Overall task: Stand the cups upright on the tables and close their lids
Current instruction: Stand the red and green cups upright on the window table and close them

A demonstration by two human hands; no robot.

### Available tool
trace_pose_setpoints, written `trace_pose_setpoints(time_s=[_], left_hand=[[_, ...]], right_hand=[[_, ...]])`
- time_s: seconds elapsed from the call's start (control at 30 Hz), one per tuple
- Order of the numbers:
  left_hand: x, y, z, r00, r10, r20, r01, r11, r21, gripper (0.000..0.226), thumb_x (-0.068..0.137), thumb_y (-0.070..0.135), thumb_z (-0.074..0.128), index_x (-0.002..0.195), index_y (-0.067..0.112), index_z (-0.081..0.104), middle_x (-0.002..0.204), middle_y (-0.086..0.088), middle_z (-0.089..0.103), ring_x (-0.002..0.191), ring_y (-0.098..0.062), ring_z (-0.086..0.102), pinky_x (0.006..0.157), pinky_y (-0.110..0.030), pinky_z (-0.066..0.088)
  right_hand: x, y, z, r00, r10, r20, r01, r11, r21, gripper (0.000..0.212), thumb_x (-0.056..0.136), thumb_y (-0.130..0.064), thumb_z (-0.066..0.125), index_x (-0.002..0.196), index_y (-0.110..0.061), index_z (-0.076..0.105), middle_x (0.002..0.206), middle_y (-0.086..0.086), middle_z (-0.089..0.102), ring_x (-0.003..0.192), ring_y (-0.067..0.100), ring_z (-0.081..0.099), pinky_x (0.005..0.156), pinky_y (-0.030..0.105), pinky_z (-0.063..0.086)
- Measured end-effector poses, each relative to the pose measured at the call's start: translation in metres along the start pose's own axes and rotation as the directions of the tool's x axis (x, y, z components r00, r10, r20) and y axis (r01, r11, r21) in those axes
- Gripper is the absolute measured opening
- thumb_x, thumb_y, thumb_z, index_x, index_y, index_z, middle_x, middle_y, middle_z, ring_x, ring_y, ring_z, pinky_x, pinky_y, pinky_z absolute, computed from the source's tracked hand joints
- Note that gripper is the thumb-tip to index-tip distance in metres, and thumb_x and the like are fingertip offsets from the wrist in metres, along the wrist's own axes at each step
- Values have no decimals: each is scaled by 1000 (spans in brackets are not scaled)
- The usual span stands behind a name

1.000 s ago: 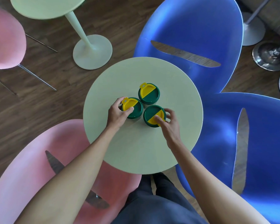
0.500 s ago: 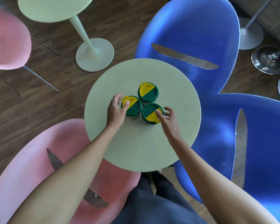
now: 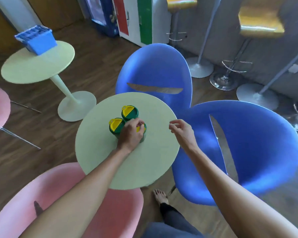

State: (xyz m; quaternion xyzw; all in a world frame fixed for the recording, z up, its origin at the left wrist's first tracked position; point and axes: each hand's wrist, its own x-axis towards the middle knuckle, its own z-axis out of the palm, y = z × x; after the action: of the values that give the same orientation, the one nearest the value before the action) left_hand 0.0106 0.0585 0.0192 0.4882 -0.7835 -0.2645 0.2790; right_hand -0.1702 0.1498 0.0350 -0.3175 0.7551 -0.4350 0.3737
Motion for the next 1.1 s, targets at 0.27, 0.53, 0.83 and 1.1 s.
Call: trace_pose_setpoints(time_s=[0.27, 0.53, 0.83, 1.1], left_hand=[[-17, 137, 73, 947, 196, 254, -197, 980, -23, 17, 86, 23, 56, 91, 21, 71, 85, -3, 74, 82, -28, 68, 73, -35, 52], [-31, 310, 185, 794, 460, 397, -430, 887, -167, 13, 86, 24, 55, 86, 25, 68, 82, 7, 72, 77, -16, 67, 74, -37, 54], [-48, 515, 352, 668, 559, 491, -505, 825, -252, 13, 83, 33, 57, 85, 26, 68, 81, 9, 72, 76, -14, 68, 74, -36, 56], [0, 635, 453, 695, 532, 483, -494, 842, -217, 13, 83, 35, 58, 86, 26, 68, 80, 10, 71, 76, -13, 68, 74, -36, 56]], right_hand=[[-76, 24, -136, 963, 9, -271, 8, 998, 63, 17, 86, -21, 59, 99, -20, 70, 88, 1, 73, 79, 15, 65, 59, 25, 44], [-103, 79, -308, 867, 24, -497, 52, 989, 138, 14, 84, -19, 62, 95, -20, 70, 82, 0, 73, 76, 15, 67, 73, 32, 50], [-92, 154, -543, 762, 78, -643, 45, 984, 173, 11, 77, -28, 63, 86, -27, 71, 82, 3, 74, 72, 12, 65, 71, 32, 51], [-25, 164, -702, 784, 30, -620, 75, 987, 142, 13, 78, -27, 64, 88, -26, 71, 82, 2, 74, 77, 15, 65, 80, 36, 52]])
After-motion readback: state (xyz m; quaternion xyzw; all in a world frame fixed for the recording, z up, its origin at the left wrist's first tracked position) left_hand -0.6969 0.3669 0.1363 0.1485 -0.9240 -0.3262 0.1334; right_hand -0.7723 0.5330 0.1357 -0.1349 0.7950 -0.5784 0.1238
